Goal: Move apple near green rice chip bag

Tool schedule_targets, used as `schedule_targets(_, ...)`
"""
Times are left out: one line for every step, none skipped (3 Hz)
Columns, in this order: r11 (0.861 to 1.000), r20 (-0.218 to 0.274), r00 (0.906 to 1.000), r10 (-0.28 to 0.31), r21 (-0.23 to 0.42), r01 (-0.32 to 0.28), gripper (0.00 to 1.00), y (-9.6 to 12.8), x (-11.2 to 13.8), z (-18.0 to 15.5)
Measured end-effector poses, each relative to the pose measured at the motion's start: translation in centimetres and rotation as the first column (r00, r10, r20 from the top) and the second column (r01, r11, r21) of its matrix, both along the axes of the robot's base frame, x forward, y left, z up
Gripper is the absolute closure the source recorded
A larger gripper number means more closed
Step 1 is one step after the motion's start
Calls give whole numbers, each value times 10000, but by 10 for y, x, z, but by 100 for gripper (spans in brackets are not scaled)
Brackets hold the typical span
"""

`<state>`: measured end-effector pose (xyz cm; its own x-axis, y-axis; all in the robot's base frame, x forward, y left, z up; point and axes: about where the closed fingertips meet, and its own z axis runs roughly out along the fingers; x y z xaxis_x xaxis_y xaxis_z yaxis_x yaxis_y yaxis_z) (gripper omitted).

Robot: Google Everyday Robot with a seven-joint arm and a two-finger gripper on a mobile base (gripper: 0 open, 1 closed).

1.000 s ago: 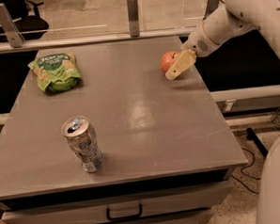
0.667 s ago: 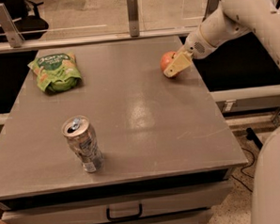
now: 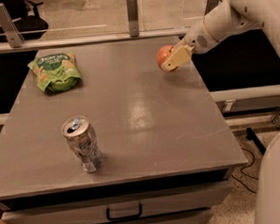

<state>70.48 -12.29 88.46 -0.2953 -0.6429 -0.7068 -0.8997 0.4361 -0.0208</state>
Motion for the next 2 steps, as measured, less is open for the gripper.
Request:
schedule_targets(10000, -18, 10000, 67, 57, -67, 100, 3, 0, 0)
schedule_targets(10000, -18, 10000, 68, 57, -68, 100, 3, 0, 0)
